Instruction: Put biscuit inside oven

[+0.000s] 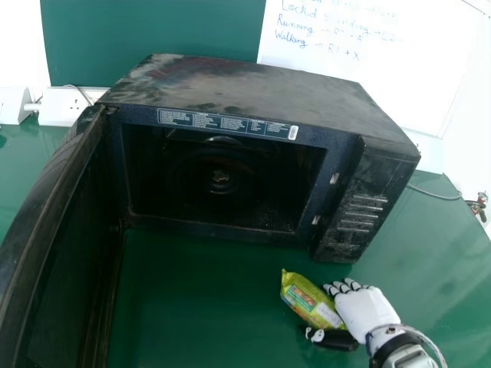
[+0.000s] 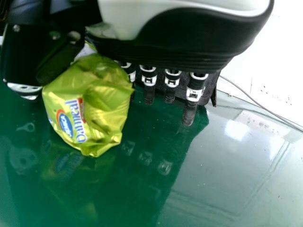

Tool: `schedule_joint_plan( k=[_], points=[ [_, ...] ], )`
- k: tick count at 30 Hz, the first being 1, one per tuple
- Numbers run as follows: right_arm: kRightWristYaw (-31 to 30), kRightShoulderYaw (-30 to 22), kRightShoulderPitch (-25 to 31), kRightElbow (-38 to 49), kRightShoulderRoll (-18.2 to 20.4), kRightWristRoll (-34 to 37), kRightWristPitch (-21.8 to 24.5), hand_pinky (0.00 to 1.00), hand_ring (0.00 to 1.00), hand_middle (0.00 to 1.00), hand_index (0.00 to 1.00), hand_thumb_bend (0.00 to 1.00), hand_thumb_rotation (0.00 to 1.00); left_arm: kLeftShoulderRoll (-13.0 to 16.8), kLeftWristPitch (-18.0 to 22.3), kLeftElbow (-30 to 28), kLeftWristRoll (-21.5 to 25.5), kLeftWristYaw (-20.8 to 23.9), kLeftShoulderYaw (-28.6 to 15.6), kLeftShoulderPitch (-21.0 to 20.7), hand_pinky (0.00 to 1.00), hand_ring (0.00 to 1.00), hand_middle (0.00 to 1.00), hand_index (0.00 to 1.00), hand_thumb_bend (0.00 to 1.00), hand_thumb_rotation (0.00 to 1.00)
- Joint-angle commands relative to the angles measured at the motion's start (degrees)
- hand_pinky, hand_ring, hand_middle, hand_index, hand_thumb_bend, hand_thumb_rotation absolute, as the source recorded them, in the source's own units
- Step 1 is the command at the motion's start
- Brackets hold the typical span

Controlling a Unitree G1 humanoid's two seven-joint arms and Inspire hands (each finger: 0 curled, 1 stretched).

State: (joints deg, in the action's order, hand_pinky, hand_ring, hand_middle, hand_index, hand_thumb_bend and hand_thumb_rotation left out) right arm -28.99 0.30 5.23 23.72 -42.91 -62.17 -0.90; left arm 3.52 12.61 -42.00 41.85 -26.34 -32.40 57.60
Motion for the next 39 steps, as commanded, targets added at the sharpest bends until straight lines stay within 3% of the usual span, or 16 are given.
schedule_joint_plan(
  k=[1, 2, 4, 5, 7, 11, 39],
  points=[
    [-0.71, 0.8, 0.01, -0.94, -0.11, 0.29, 0.15, 0.58, 0.75, 0.92, 0.85, 0.68, 0.3, 0.23, -2.3, -1.99, 3.23, 1.78, 0.68, 0.82, 0.59, 0.71, 0.81, 0.71, 1.0, 1.0],
    [-1.04, 0.83, -0.1, -0.88, -0.09, 0.45, 0.37, 0.45, 0.6, 0.8, 0.75, 0.66, 0.12, -0.1, -2.68, -2.79, 3.62, 2.62, 1.0, 0.4, 0.59, 0.71, 0.81, 0.71, 1.0, 1.0],
    [-1.72, 0.92, -0.34, -0.8, -0.18, 0.79, 0.65, 0.23, 0.28, 0.3, 0.56, 0.56, 0.05, -0.71, -4.65, -5.5, 4.19, 6.18, 1.57, 0.48, 0.6, 0.72, 0.82, 0.71, 1.0, 1.0],
    [-1.76, 0.96, -0.42, -0.82, -0.25, 0.88, 0.67, 0.11, 0.14, 0.12, 0.51, 0.52, 0.04, -1.05, -5.35, -6.57, 4.74, 7.54, 1.89, 0.54, 0.6, 0.73, 0.83, 0.72, 1.0, 1.0],
    [-1.7, 1.01, -0.54, -0.9, -0.29, 1.06, 0.79, 0.03, 0.04, 0.03, 0.48, 0.5, 0.03, -1.58, -6.31, -7.9, 5.96, 9.29, 2.38, 0.97, 0.6, 0.73, 0.83, 0.72, 1.0, 1.0],
    [-1.26, 1.03, -0.6, -1.05, -0.38, 1.51, 0.85, 0.0, 0.0, 0.0, 0.47, 0.49, 0.03, -2.02, -6.54, -8.37, 5.62, 10.3, 2.39, 1.22, 0.6, 0.72, 0.83, 0.72, 1.0, 1.0],
    [1.61, -0.51, 0.09, 0.83, -0.66, 4.05, 0.43, 0.0, 0.0, 0.0, 0.47, 0.49, 0.04, -0.62, -8.76, -10.75, 4.93, 12.77, 1.71, 2.86, 0.55, 0.69, 0.81, 0.7, 1.0, 1.0]
  ],
)
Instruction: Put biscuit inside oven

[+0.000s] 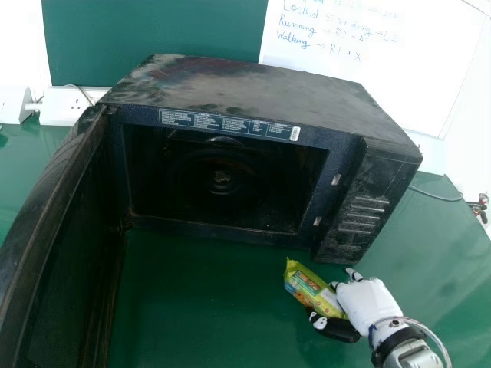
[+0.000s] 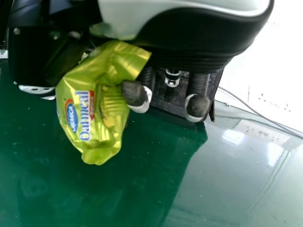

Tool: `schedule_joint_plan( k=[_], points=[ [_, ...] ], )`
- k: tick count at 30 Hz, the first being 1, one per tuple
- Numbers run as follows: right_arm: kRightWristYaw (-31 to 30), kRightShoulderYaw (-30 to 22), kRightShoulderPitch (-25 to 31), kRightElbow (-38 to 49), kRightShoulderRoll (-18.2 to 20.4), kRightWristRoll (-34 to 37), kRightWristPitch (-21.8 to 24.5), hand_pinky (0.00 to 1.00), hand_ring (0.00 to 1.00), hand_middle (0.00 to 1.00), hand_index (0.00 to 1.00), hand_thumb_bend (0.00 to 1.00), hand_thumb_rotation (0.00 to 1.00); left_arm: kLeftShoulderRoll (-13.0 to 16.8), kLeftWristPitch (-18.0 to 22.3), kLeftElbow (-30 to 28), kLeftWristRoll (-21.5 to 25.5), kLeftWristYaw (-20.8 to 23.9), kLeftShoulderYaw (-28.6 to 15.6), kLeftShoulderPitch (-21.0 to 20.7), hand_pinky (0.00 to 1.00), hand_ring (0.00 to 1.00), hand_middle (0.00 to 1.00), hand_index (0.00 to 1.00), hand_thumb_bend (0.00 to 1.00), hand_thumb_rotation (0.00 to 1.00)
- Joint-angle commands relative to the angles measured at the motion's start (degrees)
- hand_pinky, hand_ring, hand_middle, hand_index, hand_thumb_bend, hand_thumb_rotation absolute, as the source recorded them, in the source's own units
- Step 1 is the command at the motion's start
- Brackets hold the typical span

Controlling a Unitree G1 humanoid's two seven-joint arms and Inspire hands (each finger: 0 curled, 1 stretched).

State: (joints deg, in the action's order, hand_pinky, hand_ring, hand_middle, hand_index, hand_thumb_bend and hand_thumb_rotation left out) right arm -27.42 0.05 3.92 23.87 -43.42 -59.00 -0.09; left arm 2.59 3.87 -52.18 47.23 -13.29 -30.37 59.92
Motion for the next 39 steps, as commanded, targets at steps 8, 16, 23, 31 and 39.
schedule_joint_plan(
  k=[8, 16, 23, 31, 39],
  points=[
    [2.56, -2.25, 2.09, 4.06, 0.45, 1.75, -1.06, 0.0, 0.0, 0.0, 0.47, 0.49, 0.04, 0.54, -0.32, -0.79, -0.31, -0.1, -0.38, 0.82, 0.54, 0.67, 0.8, 0.69, 1.0, 1.0],
    [4.33, -3.56, 1.33, 6.03, 1.62, 3.79, -1.58, 0.0, 0.0, 0.0, 0.47, 0.49, 0.04, 0.16, -0.03, -0.85, -0.95, -0.01, 0.07, 0.42, 0.54, 0.69, 0.8, 0.71, 1.0, 1.0],
    [4.34, -3.7, -0.46, 7.66, 3.29, 5.98, -1.3, 0.0, 0.0, 0.0, 0.47, 0.49, 0.04, 0.31, 0.03, -0.5, -0.05, -0.73, 0.3, 0.25, 0.56, 0.69, 0.8, 0.72, 1.0, 1.0],
    [5.05, -1.52, -3.81, 7.75, 4.81, 5.28, -2.26, 0.0, 0.0, 0.0, 0.47, 0.49, 0.04, 0.26, -0.39, -0.69, 0.27, -0.8, 0.15, 0.94, 0.55, 0.68, 0.78, 0.71, 1.0, 1.0],
    [4.21, 1.87, -7.58, 7.2, 7.31, 4.4, -2.03, 0.0, 0.0, 0.0, 0.47, 0.49, 0.04, 0.02, -1.36, -1.5, 0.36, 0.4, 0.01, 1.76, 0.54, 0.68, 0.78, 0.71, 1.0, 1.0]
  ],
)
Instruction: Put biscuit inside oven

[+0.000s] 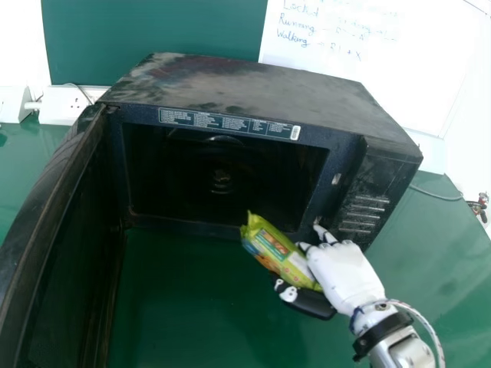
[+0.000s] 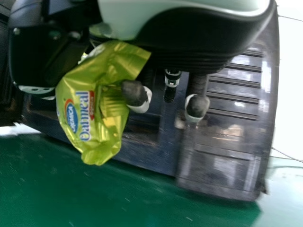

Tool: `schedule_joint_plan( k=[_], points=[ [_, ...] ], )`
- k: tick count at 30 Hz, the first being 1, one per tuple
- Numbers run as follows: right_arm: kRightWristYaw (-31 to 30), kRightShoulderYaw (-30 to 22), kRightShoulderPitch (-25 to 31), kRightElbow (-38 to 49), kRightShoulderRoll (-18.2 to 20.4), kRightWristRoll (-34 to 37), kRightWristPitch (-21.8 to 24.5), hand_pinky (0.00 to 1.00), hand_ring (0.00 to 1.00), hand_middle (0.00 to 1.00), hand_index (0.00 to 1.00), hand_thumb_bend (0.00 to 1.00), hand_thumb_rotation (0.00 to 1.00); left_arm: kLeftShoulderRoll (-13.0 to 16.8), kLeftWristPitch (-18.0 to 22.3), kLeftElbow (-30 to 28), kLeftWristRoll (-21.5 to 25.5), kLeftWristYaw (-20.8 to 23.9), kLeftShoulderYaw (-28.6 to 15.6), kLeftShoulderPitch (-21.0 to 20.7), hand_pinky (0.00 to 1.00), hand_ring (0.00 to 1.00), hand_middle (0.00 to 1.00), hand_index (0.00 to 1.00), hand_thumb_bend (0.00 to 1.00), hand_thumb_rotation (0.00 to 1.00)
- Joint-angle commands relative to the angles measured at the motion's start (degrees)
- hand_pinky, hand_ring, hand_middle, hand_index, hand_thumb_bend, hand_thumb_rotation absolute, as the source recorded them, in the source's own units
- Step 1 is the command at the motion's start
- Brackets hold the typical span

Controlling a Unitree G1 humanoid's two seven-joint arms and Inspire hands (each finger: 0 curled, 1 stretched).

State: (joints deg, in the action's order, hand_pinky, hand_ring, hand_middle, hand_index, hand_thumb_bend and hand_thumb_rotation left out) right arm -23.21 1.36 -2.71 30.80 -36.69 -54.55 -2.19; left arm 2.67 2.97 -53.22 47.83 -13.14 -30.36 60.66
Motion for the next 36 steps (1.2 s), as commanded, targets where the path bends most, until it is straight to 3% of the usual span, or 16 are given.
schedule_joint_plan(
  k=[1, 13, 36],
  points=[
    [0.3, 0.81, -1.3, 0.08, 0.77, -0.11, -0.12, 0.0, 0.0, 0.0, 0.47, 0.49, 0.04, -0.01, -0.56, -0.51, -0.11, 0.29, 0.01, 1.15, 0.54, 0.68, 0.78, 0.71, 1.0, 1.0],
    [1.84, 2.78, -5.64, -2.59, 2.95, -0.12, -0.64, 0.0, 0.0, 0.0, 0.47, 0.49, 0.04, -0.25, -0.09, -0.11, -0.09, -0.86, 0.42, 1.04, 0.51, 0.66, 0.76, 0.7, 1.0, 1.0],
    [1.9, 10.65, -21.33, -16.39, 8.69, -1.31, 3.2, 0.0, 0.0, 0.0, 0.47, 0.49, 0.04, -1.5, 0.58, -0.12, -0.93, -2.7, 0.8, 2.26, 0.54, 0.68, 0.75, 0.69, 0.98, 1.0]
  ],
)
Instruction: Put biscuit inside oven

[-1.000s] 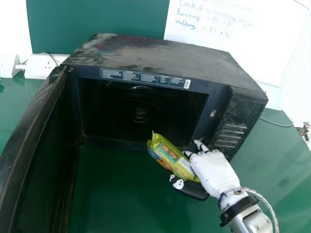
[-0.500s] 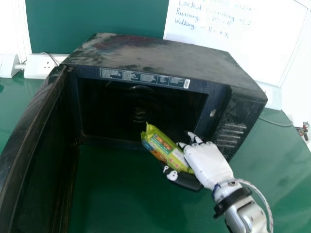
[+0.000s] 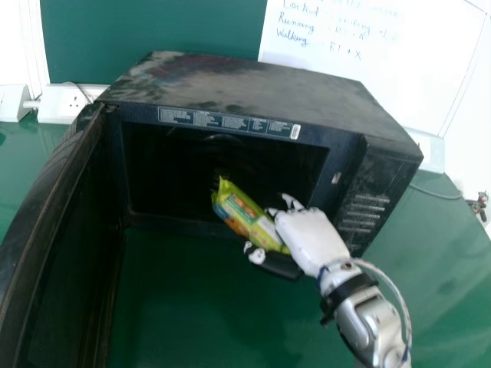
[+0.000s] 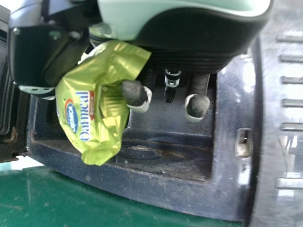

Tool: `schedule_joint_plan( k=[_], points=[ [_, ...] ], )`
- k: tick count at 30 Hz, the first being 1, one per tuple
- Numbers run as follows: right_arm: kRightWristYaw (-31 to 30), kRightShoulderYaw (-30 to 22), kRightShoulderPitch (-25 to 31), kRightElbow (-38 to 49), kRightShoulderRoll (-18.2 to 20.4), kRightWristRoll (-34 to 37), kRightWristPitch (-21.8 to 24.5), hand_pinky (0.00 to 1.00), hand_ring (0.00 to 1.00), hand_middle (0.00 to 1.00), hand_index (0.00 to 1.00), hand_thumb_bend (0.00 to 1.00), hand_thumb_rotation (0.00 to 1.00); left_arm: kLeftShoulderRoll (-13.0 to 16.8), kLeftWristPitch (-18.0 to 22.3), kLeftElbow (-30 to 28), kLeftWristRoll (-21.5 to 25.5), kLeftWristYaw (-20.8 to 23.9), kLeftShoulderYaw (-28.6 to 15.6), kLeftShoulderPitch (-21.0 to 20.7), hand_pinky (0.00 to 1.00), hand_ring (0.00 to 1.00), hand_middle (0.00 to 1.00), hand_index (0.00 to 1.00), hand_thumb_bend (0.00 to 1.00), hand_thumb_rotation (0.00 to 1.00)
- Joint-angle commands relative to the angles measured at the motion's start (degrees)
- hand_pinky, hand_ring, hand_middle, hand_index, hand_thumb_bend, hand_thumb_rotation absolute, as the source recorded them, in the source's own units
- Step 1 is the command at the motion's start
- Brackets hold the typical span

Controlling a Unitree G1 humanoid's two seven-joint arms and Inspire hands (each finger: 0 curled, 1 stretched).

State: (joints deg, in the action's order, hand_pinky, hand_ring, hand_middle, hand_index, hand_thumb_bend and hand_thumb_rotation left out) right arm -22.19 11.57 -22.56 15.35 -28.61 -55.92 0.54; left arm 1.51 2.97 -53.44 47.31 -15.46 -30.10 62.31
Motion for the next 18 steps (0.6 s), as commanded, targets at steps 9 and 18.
schedule_joint_plan(
  k=[9, 18],
  points=[
    [2.58, 2.5, -8.56, -8.81, 2.36, 0.18, 1.56, 0.0, 0.0, 0.0, 0.47, 0.49, 0.04, -0.53, 0.27, -0.15, 0.3, -0.84, 0.81, 0.87, 0.49, 0.6, 0.77, 0.7, 0.98, 1.0],
    [6.78, 4.4, -15.85, -18.15, 5.1, 1.31, 1.74, 0.0, 0.0, 0.0, 0.47, 0.49, 0.04, -1.23, 0.94, 0.08, -0.18, -1.99, 0.89, 1.0, 0.49, 0.62, 0.73, 0.69, 0.98, 1.0]
  ],
)
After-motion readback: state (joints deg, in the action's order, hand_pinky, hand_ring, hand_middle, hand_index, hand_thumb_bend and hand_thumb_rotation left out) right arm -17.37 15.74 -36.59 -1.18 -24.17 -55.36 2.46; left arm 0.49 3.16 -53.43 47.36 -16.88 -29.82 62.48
